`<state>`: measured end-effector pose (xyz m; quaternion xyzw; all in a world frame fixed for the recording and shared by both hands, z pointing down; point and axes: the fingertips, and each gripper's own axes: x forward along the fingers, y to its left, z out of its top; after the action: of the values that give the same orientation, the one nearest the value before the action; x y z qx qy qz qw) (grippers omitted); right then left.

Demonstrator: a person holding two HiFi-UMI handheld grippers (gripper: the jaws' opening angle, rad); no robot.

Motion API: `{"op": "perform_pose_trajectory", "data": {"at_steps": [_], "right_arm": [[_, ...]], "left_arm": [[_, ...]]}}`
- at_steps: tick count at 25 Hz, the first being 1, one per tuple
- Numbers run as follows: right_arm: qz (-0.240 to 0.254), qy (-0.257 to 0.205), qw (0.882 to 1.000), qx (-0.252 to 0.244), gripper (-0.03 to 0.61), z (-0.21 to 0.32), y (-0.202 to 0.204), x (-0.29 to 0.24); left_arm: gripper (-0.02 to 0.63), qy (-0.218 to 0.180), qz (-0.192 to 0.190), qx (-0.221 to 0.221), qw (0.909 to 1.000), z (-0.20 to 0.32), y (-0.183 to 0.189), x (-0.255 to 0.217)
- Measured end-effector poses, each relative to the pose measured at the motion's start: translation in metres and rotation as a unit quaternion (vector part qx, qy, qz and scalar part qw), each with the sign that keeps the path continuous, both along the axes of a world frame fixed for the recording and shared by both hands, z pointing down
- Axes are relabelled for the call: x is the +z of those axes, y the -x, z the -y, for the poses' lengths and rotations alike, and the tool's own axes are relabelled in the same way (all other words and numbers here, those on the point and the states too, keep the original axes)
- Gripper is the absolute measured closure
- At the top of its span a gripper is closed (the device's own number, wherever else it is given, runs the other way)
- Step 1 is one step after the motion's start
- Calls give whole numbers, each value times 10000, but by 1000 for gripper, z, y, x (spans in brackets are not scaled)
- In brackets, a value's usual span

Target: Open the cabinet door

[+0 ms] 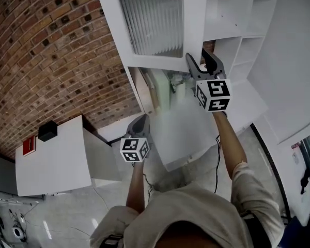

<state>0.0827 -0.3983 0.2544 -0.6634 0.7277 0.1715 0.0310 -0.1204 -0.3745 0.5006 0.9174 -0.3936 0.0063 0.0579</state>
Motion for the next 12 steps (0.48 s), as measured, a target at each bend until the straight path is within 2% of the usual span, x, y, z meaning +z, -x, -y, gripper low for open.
{"op": "perform_pose_trajectory", "data": {"at_steps": [12], "right_arm": [[72,-131,9954,951,382,-32,29,-2]], "left_arm": [[588,-5,2,680,9977,14,58,3]]}}
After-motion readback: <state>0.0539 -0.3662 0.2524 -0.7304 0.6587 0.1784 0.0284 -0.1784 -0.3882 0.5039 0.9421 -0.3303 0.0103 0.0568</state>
